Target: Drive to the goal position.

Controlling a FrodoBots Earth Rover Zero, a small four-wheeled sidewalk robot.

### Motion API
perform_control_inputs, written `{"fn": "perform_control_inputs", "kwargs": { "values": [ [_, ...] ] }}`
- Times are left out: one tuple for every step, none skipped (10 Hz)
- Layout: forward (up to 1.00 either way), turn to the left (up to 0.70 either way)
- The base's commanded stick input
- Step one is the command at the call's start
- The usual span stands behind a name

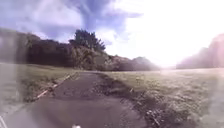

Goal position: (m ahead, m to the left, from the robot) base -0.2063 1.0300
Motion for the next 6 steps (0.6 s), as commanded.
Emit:
{"fn": "perform_control_inputs", "kwargs": {
  "values": [
    [0.70, 0.00],
    [0.70, 0.00],
    [0.70, 0.00],
    [0.70, 0.00],
    [0.70, 0.00],
    [0.70, 0.00]
  ]
}}
